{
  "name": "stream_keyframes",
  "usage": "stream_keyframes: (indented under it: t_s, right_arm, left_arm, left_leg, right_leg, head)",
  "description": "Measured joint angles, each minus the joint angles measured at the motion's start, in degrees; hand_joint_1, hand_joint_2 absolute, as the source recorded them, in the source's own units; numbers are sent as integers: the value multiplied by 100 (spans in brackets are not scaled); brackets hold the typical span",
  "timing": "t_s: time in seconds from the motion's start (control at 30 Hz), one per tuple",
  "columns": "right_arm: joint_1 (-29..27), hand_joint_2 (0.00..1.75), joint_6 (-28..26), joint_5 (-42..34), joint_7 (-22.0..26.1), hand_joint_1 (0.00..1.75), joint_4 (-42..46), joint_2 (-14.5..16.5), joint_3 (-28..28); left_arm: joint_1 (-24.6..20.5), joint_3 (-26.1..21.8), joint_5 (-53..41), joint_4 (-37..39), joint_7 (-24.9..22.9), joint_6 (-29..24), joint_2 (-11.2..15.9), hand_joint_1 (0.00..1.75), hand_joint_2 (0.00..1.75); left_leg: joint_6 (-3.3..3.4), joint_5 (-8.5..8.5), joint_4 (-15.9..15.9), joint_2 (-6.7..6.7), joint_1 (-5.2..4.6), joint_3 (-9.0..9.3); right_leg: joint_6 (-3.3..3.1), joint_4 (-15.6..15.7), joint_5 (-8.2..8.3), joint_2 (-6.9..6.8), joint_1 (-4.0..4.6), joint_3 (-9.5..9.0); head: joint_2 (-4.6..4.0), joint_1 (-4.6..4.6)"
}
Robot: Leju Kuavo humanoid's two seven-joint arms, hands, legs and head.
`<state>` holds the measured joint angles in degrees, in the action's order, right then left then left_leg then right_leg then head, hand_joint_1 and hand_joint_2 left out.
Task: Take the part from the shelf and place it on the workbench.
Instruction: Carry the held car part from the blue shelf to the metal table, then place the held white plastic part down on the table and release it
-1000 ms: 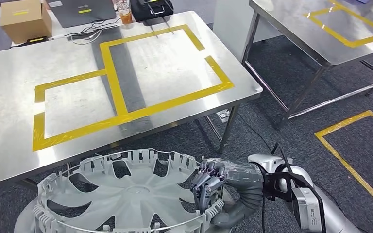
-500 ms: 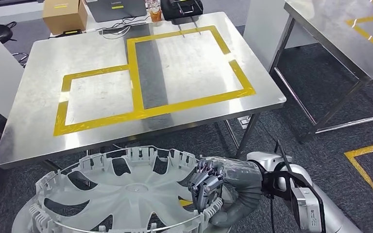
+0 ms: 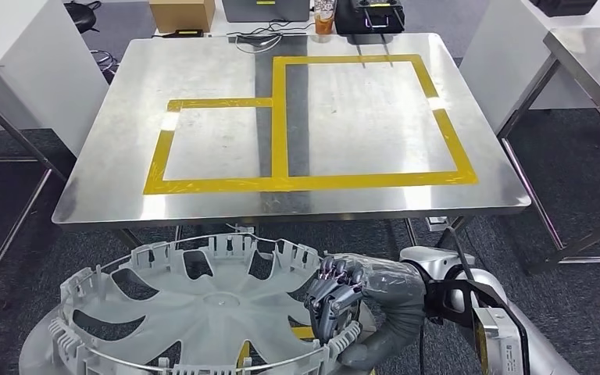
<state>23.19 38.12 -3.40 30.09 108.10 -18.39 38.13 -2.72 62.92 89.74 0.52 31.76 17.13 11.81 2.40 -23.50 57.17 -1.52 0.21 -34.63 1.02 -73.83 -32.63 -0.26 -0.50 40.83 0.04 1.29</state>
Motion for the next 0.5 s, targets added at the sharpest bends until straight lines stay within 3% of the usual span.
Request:
stream_keyframes:
  t_s: [0.03, 0.1, 0.17, 0.23, 0.3, 0.37, 0.43, 0.47, 0.5]
  right_arm:
    - [-6, 175, 0, -7, -2, 175, 1, -1, -2]
    - [-9, 175, 0, -10, -4, 175, 1, -1, -10]
    - [-10, 175, 0, -11, -5, 175, 6, 1, -23]
    - [-10, 175, 0, -18, -5, 175, 11, 3, -36]
    - [-9, 175, 0, -38, -5, 175, 15, 4, -51]
    - [-11, 175, 0, -67, -4, 175, 17, 4, -75]
    - [-27, 175, 1, -86, -4, 175, 17, 3, -95]
    - [-44, 175, 4, -91, -5, 175, 17, 4, -102]
    - [-62, 175, 9, -95, -5, 175, 17, 4, -109]
  left_arm:
    - [2, 1, 0, 0, -2, 1, -4, 0, 175]
    - [1, 1, 0, 0, -5, 1, -6, 0, 175]
    - [6, 1, 0, 0, -8, 1, -2, 0, 175]
    - [20, 1, 0, 0, -8, 3, 8, 0, 175]
    - [33, 2, 0, 0, -1, 19, 19, 0, 175]
    - [30, 4, 0, 0, 15, 51, 29, 0, 175]
    - [28, 11, 0, 0, 32, 80, 33, 0, 175]
    - [31, 21, 0, 0, 38, 86, 31, 0, 175]
    - [34, 34, 0, 0, 47, 92, 30, 0, 175]
  left_leg:
    - [-15, -11, 6, -49, 8, 10]
    - [-73, -51, 44, -123, 13, 18]
    - [-141, -92, 85, -163, 3, 5]
    - [-198, -109, 88, -175, 14, -4]
    - [-257, -174, 161, -120, 36, -40]
    - [-315, -425, 627, 4, 50, -257]
    - [-355, -738, 1394, 90, 60, -641]
    - [-361, -805, 1670, 105, 62, -797]
    - [-355, -763, 1734, 111, 62, -849]
  right_leg:
    - [64, 244, 155, 1, -20, -69]
    - [158, 1058, 535, 16, -54, -390]
    - [107, 1516, 733, 33, -53, -587]
    - [-9, 1553, 761, 32, -36, -604]
    - [-78, 1565, 764, 27, -48, -622]
    - [-136, 1574, 753, 20, -61, -648]
    - [-179, 1573, 734, 13, -45, -661]
    - [-190, 1573, 722, 11, -35, -667]
    - [-199, 1573, 709, 9, -25, -680]
  head:
    - [0, 0]
    - [0, -2]
    - [0, -5]
    - [0, -6]
    - [0, -1]
    - [0, 14]
    - [0, 22]
    - [0, 23]
    - [0, 23]
